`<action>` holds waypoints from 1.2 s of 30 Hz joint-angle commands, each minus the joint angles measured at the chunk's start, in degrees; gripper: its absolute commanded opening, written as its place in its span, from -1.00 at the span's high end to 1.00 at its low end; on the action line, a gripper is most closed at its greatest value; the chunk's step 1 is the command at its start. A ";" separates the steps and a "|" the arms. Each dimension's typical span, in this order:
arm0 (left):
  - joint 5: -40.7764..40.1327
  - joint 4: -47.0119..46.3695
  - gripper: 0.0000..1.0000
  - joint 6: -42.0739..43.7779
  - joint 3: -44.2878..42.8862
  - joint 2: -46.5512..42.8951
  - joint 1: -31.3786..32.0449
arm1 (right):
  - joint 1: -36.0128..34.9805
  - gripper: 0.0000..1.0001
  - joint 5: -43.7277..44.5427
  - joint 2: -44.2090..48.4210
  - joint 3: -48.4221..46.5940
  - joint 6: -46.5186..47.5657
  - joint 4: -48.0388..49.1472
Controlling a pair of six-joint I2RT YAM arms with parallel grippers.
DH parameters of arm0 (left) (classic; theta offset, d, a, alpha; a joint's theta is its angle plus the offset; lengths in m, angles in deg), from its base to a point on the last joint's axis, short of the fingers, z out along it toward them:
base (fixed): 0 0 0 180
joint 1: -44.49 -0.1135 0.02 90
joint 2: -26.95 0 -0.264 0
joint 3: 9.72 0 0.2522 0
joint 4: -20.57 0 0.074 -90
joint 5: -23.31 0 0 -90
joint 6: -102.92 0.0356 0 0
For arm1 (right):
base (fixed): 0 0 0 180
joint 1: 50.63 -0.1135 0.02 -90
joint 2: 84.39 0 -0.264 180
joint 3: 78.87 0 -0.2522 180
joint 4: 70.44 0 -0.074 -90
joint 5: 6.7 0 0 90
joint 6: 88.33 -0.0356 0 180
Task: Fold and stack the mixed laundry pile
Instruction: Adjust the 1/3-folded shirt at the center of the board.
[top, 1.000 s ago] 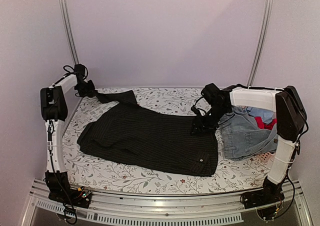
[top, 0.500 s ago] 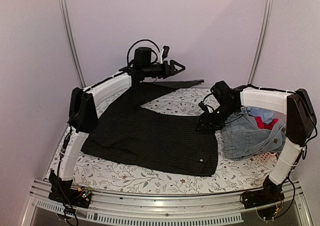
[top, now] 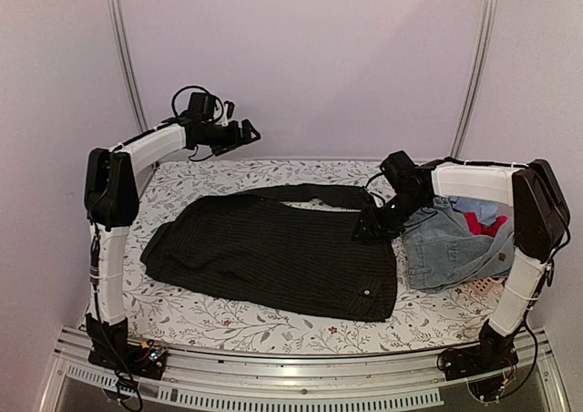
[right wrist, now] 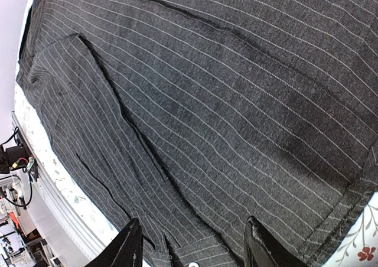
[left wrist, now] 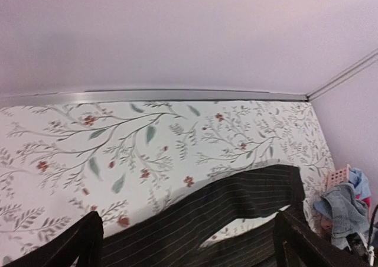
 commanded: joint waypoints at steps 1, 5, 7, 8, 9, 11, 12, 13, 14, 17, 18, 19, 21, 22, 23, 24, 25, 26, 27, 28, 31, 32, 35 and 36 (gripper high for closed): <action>-4.44 10.85 -0.99 7.59 11.05 -8.51 -4.46 | 0.02 -0.13 -1.01 -4.66 -2.85 -0.28 1.88; -8.69 12.24 -0.99 13.42 24.71 -15.77 -6.21 | -0.97 -0.13 -0.36 -7.90 -5.78 1.26 1.16; -6.67 9.10 -0.99 17.13 30.17 -18.67 -6.22 | -1.38 -0.13 -0.37 -9.86 -6.79 1.94 0.70; -6.46 7.97 -0.99 19.47 31.50 -19.36 -5.88 | -1.66 -0.13 -0.40 -10.46 -6.91 2.24 0.73; -6.36 7.52 -0.99 21.29 31.78 -19.42 -5.55 | -1.76 -0.13 -0.56 -10.76 -7.00 2.30 0.75; -6.32 6.12 -0.99 25.20 31.25 -18.64 -4.79 | -2.03 -0.12 -0.86 -11.11 -6.86 2.32 0.31; -6.72 5.93 -0.99 27.22 30.56 -18.01 -4.19 | -2.25 -0.11 -0.88 -11.06 -6.73 2.15 0.11; -7.76 5.60 -0.99 30.51 30.14 -17.20 -3.31 | -2.51 -0.11 -0.94 -10.71 -6.57 2.03 -0.09; -9.44 5.23 -0.99 32.87 29.94 -16.32 -2.37 | -2.84 -0.11 -0.96 -10.47 -6.39 1.91 -0.23; -12.54 4.97 -0.99 37.21 28.00 -12.89 -0.23 | -3.83 -0.11 -1.34 -9.44 -5.83 1.15 -0.83; -12.50 4.97 -0.99 38.23 27.10 -11.67 0.37 | -4.17 -0.11 -1.44 -9.17 -5.74 0.90 -1.03; -12.35 4.97 -0.99 39.23 26.27 -10.58 0.92 | -4.50 -0.11 -1.47 -8.92 -5.64 0.35 -1.09; -12.08 5.25 -0.96 40.89 24.23 -8.41 1.91 | -5.13 -0.11 -1.82 -8.05 -5.54 -0.55 -1.18; -11.64 5.55 -0.95 41.13 23.30 -7.46 2.13 | -5.52 -0.11 -1.92 -7.62 -5.66 -1.26 -1.33; -11.61 5.58 -0.93 40.95 22.41 -6.50 2.31 | -6.05 -0.11 -2.17 -7.28 -5.96 -1.61 -1.47; -11.13 5.80 -0.91 40.88 21.77 -5.71 2.31 | -6.72 -0.11 -2.42 -6.86 -6.42 -1.92 -1.67; -11.25 5.76 -0.90 40.89 21.30 -5.08 2.40 | -7.46 -0.11 -2.53 -6.75 -7.32 -2.04 -2.01; -12.94 5.06 -0.87 40.59 20.89 -4.28 2.44 | -8.32 -0.11 -2.78 -6.87 -8.15 -2.15 -2.36; -15.26 4.95 -0.83 40.20 20.15 -3.45 2.40 | -9.10 -0.11 -3.32 -7.27 -8.88 -2.16 -2.61; -17.50 5.20 -0.77 39.62 18.49 -2.24 2.27 | -10.05 -0.11 -3.61 -7.68 -9.66 -2.03 -2.79; -20.05 6.69 -0.52 36.66 13.65 1.45 1.06 | -13.00 -0.10 -4.31 -10.09 -11.41 -1.07 -3.87; -22.15 6.71 -0.44 35.59 12.64 2.04 0.46 | -13.93 -0.09 -4.05 -11.13 -11.80 -0.27 -4.45; -22.26 5.90 -0.29 32.16 11.43 2.20 -2.12 | -15.61 -0.08 -3.04 -13.65 -11.15 0.92 -5.40; -21.39 5.41 -0.26 30.83 11.37 2.07 -3.25 | -15.73 -0.07 -2.99 -14.13 -10.50 1.07 -5.48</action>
